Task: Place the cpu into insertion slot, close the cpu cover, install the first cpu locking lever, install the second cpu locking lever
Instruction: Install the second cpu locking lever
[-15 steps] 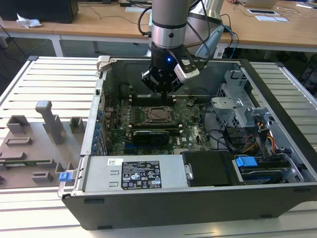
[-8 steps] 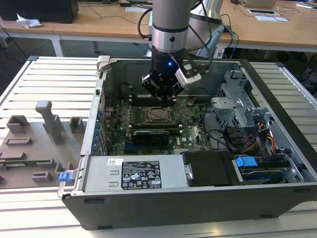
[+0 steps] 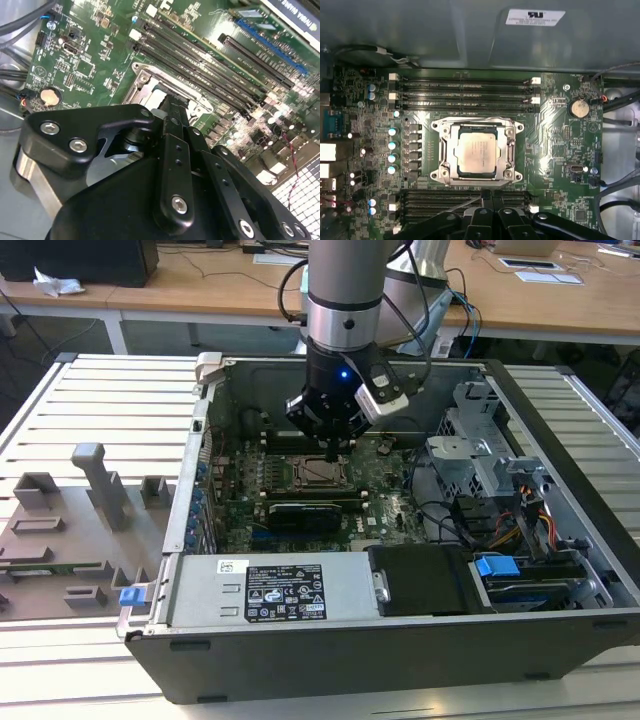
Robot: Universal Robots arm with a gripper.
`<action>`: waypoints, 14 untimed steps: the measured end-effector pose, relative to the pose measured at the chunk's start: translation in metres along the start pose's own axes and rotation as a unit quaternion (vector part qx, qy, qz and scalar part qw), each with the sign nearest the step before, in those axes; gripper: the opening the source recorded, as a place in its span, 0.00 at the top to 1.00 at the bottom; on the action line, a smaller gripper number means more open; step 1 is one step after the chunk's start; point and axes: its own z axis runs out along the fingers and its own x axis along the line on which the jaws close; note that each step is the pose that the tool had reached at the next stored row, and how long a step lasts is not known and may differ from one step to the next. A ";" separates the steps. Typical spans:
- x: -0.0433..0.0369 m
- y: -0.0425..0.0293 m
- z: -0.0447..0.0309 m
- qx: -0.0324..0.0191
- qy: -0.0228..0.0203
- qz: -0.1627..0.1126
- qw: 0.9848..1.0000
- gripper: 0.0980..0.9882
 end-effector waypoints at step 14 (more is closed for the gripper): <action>0.0005 -0.0220 0.0002 0.000 0.000 0.000 1.000 0.99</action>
